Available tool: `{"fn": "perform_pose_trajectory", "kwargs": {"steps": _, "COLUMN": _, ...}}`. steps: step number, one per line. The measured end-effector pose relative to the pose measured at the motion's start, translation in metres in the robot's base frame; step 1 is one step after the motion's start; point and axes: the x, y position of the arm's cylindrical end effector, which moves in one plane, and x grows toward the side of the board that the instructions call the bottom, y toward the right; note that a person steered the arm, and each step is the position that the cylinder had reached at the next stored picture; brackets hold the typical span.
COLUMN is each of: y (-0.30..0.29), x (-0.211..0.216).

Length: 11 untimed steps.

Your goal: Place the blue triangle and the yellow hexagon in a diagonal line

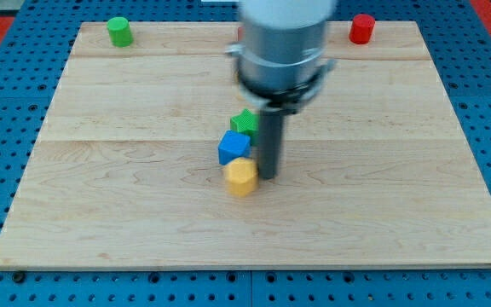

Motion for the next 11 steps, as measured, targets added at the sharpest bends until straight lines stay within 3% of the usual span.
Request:
{"fn": "perform_pose_trajectory", "kwargs": {"steps": 1, "y": -0.083, "x": 0.021}}
{"fn": "perform_pose_trajectory", "kwargs": {"steps": 2, "y": -0.073, "x": 0.048}}
{"fn": "perform_pose_trajectory", "kwargs": {"steps": 3, "y": -0.127, "x": 0.067}}
{"fn": "perform_pose_trajectory", "kwargs": {"steps": 4, "y": -0.163, "x": 0.022}}
{"fn": "perform_pose_trajectory", "kwargs": {"steps": 5, "y": -0.133, "x": 0.026}}
{"fn": "perform_pose_trajectory", "kwargs": {"steps": 7, "y": -0.197, "x": -0.065}}
{"fn": "perform_pose_trajectory", "kwargs": {"steps": 8, "y": -0.179, "x": -0.053}}
{"fn": "perform_pose_trajectory", "kwargs": {"steps": 9, "y": -0.190, "x": -0.098}}
{"fn": "perform_pose_trajectory", "kwargs": {"steps": 11, "y": -0.149, "x": -0.109}}
